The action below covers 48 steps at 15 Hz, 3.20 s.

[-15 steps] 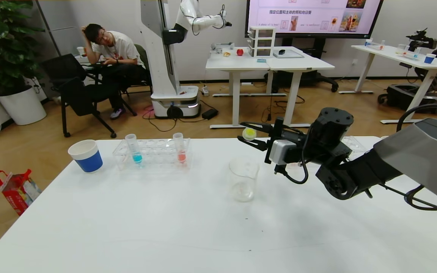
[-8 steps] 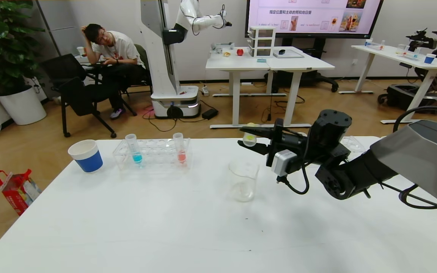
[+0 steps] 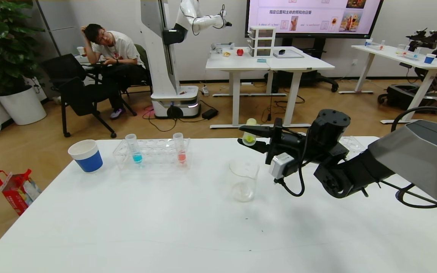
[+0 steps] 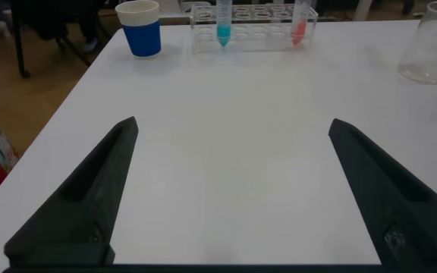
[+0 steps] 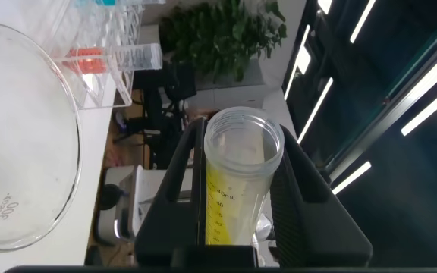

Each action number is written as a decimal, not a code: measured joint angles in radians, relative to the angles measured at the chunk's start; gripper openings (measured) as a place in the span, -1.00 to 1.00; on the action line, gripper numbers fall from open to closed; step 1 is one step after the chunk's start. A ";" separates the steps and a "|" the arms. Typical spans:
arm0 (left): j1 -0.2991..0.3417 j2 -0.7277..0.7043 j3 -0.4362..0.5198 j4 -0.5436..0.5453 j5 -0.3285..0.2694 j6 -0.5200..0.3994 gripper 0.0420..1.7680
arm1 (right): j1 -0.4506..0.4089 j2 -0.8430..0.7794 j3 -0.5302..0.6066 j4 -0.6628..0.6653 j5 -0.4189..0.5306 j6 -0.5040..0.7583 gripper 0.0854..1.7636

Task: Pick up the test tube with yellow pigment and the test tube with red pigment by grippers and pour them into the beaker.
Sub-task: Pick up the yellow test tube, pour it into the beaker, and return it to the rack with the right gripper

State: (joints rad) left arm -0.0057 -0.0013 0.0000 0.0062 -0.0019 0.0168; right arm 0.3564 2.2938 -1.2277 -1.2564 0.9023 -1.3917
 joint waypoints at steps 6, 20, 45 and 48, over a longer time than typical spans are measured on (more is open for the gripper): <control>0.000 0.000 0.000 0.000 0.000 0.000 0.98 | -0.006 0.009 0.009 0.007 -0.007 -0.116 -0.51; 0.000 0.000 0.000 0.000 0.000 0.000 0.98 | -0.001 0.022 0.028 0.021 0.007 -0.421 -0.51; 0.000 0.000 0.000 0.000 0.000 0.000 0.98 | -0.086 -0.225 0.136 -0.031 -0.639 1.302 -0.51; 0.000 0.000 0.000 0.000 0.000 0.000 0.98 | -0.109 -0.289 0.155 0.118 -0.740 1.394 -0.51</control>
State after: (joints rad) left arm -0.0062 -0.0013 0.0000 0.0062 -0.0017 0.0164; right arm 0.2477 2.0051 -1.0728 -1.1381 0.1619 0.0028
